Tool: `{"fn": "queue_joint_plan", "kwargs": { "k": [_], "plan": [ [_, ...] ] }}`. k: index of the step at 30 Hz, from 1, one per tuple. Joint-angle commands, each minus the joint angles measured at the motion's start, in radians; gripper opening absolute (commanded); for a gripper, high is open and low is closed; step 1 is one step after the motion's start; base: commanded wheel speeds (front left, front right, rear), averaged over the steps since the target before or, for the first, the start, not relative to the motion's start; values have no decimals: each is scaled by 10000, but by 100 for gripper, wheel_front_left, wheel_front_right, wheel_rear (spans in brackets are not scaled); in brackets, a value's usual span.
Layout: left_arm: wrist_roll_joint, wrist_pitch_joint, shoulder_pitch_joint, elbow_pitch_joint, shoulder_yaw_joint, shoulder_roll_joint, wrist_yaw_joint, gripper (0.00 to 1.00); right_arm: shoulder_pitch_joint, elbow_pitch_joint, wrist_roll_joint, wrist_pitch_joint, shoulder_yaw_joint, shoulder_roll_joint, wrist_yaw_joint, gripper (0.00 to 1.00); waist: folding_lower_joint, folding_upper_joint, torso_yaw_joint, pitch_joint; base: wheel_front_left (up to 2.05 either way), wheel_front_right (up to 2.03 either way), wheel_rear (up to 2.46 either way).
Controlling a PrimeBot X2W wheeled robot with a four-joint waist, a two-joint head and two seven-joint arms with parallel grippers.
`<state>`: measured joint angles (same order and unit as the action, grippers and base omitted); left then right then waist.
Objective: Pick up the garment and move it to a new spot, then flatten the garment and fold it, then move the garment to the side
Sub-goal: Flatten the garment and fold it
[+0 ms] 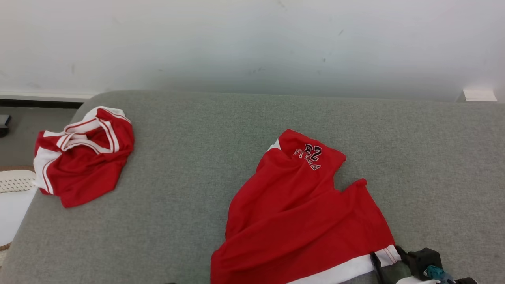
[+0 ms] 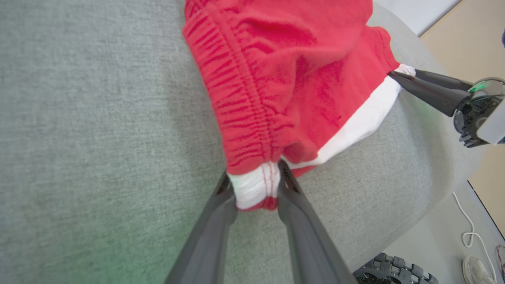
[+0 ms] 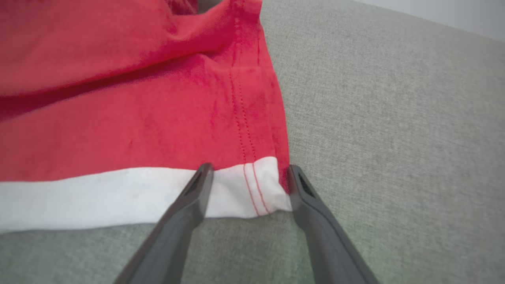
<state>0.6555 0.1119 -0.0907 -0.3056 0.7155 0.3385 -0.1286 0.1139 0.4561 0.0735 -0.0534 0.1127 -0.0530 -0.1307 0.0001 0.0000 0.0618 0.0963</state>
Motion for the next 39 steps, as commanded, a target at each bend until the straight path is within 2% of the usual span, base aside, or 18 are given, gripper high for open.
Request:
{"fn": "queue_joint_plan", "kwargs": {
  "k": [1,2,3,9,17,26,31,35,39],
  "plan": [
    [188,10,-131,-64,92,98,-18,35,2,209,245,-167,177,4,-1,40,-1,0,-30,-57,0,0,0],
    [272,0,-175,-111,211,119,-18,25,10,240,409,-170,267,-1,-1,16,-1,0,-59,-90,0,0,0],
    [339,-36,-221,-139,328,143,-18,0,42,263,587,-212,345,-4,-1,0,-1,0,-96,-123,0,0,0],
    [973,46,-267,89,683,392,-18,0,208,-68,1713,5,494,-72,0,0,-1,0,-331,-403,0,0,0],
    [1732,-231,-340,1935,582,954,-18,0,-180,-1940,3474,-206,252,-444,0,0,-1,0,-630,-854,0,0,0],
    [2309,-806,-595,5328,-225,1761,479,0,-548,-5901,6650,-1348,-631,-516,-1,0,-1,0,-1271,-1195,0,0,0],
    [3038,-1645,-1249,7075,-682,2265,410,0,-348,-7848,7864,-1780,-1651,-325,-1,0,-1,0,-1511,-1207,0,0,0],
    [3983,-2550,-2251,8157,-1075,2590,295,0,83,-9078,8548,-2203,-2409,-174,-3,0,-1,0,-1707,-1125,0,0,0],
    [5334,-3438,-3333,8694,-1435,2577,283,0,775,-9661,8890,-2641,-2980,-59,-3,0,-1,0,-2013,-926,0,0,0]
  ]
}}
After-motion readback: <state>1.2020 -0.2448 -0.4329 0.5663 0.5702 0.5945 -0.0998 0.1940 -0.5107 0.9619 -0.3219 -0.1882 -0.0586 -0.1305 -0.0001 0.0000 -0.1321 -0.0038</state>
